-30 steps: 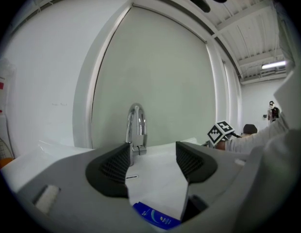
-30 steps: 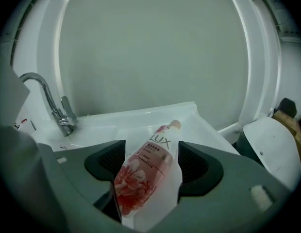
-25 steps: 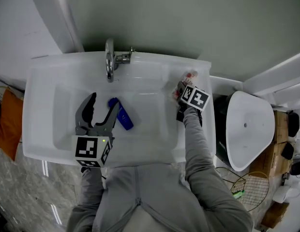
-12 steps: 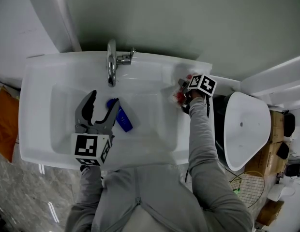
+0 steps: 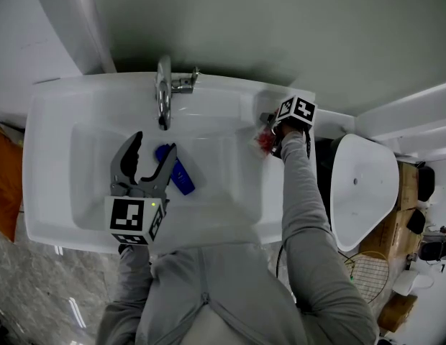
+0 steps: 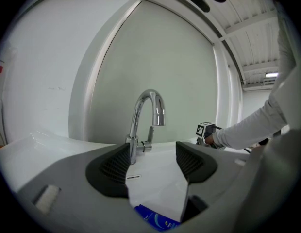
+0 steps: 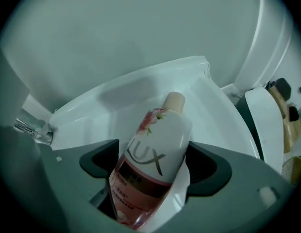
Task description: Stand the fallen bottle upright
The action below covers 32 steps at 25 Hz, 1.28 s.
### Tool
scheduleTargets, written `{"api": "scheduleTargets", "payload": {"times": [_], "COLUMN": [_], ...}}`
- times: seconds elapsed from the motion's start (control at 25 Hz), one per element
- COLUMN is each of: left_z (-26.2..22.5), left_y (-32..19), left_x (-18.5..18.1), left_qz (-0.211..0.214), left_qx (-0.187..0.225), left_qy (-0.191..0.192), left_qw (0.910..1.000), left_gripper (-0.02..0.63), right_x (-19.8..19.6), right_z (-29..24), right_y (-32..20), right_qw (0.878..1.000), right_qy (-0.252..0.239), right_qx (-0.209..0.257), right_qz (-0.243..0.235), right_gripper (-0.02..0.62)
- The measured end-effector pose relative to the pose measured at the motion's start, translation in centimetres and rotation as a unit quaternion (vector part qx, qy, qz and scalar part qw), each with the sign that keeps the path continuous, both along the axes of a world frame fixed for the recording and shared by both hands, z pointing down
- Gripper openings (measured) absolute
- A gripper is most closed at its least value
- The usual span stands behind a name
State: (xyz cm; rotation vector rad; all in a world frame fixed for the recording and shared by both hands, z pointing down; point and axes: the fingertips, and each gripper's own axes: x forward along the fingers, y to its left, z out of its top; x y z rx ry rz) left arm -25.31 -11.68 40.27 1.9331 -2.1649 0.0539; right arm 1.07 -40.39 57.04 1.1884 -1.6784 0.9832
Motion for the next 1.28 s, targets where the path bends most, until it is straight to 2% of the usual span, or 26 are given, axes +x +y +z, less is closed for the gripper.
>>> {"api": "scheduleTargets", "payload": {"times": [0.2,0.64,1.04,1.28], "left_z": [0.3,0.9,0.5,0.5], "left_y": [-0.3,-0.6,-0.6,-0.5], "left_x": [0.2,0.4,0.3,0.2], "left_qz": [0.004,0.011,0.011,0.009], "left_qx": [-0.001,-0.002,-0.001,-0.002], "left_qy": [0.004,0.012,0.009,0.008], "left_qw": [1.0,0.9999,0.9999,0.9999], "left_gripper": [0.341,0.341,0.341,0.341], "right_x": [-0.1,0.1,0.3,0.2], "right_z": [0.6,0.6,0.1,-0.4], "right_y": [0.0,0.0,-0.3,-0.1], "right_qw": [0.999,0.998,0.999,0.999], "right_qy": [0.039,0.054,0.035,-0.001], "right_qx": [-0.032,-0.043,-0.001,0.028], "right_qz": [-0.008,-0.009,-0.019,-0.027], "right_gripper": [0.419,0.404,0.364,0.354]}}
